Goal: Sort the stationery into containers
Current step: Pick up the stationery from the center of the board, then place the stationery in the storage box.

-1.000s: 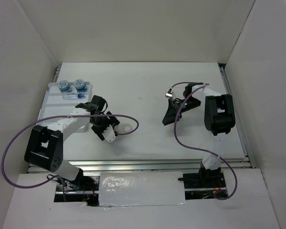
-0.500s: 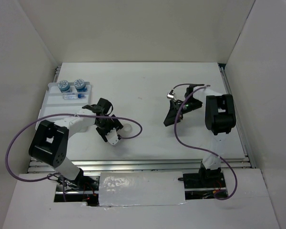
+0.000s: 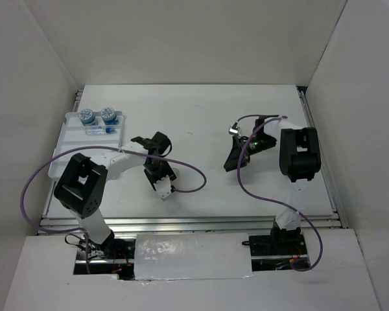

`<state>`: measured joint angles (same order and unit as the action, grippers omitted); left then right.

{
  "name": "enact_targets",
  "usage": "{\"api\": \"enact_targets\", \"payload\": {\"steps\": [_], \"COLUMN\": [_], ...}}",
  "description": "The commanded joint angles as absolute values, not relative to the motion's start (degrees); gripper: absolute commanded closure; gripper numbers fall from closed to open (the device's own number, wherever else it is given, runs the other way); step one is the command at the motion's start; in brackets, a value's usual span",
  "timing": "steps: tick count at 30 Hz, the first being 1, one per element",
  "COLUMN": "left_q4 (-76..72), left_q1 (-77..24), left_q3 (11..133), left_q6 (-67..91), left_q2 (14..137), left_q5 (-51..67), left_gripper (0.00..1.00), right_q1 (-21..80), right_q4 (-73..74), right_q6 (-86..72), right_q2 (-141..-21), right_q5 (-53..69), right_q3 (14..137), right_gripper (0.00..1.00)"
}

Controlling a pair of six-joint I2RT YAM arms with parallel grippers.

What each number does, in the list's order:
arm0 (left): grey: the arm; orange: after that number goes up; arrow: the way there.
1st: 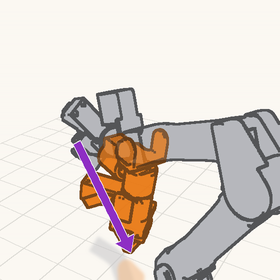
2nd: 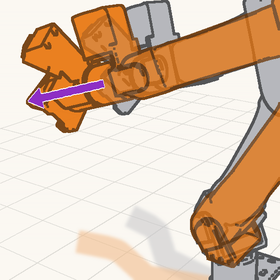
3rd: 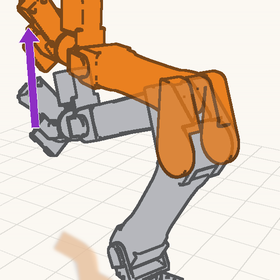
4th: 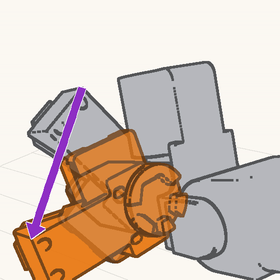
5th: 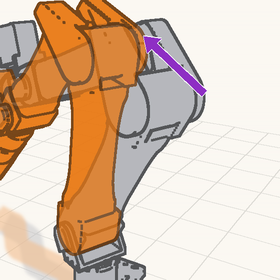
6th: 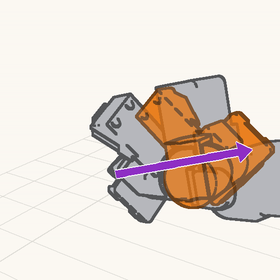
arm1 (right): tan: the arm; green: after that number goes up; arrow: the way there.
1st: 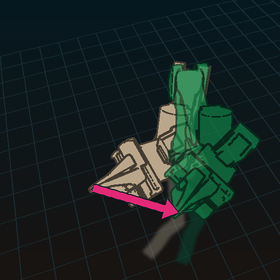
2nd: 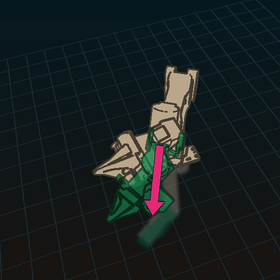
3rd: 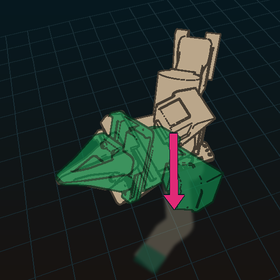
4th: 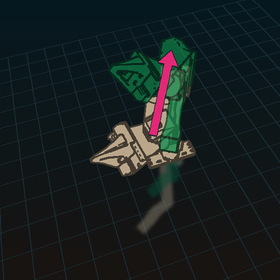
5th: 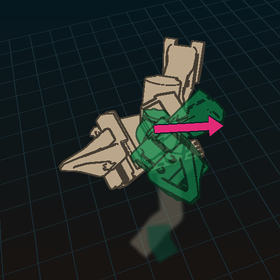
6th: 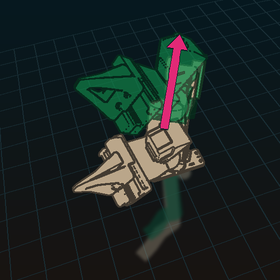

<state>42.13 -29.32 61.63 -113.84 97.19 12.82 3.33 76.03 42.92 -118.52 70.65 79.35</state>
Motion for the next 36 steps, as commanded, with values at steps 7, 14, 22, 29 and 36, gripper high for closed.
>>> {"api": "enact_targets", "payload": {"steps": [7, 14, 22, 29, 36], "left_q4": [53.80, 50.36, 52.20, 64.41, 68.82], "left_q1": [-32.96, -34.72, -31.56, -22.70, -9.42], "left_q3": [64.27, 58.44, 66.68, 87.78, 91.58], "left_q6": [-115.50, -111.36, -101.01, -89.31, -95.44], "left_q2": [98.62, 94.57, 89.65, 95.88, 97.29], "left_q5": [10.46, 9.40, 12.48, 14.50, 12.92], "left_gripper": [0.50, 0.71, 0.90, 1.00, 1.00], "right_q1": [3.87, 4.57, 5.53, 7.03, 7.73], "right_q4": [82.79, 82.79, 82.71, 82.79, 82.79], "right_q6": [42.89, 42.28, 41.66, 41.31, 41.05], "right_q2": [-118.57, -117.34, -115.58, -115.66, -116.45], "right_q5": [71.19, 71.02, 71.10, 71.02, 70.75], "right_q3": [80.07, 79.81, 79.37, 79.72, 80.33], "right_gripper": [0.33, 0.34, 0.34, 0.35, 0.35]}}
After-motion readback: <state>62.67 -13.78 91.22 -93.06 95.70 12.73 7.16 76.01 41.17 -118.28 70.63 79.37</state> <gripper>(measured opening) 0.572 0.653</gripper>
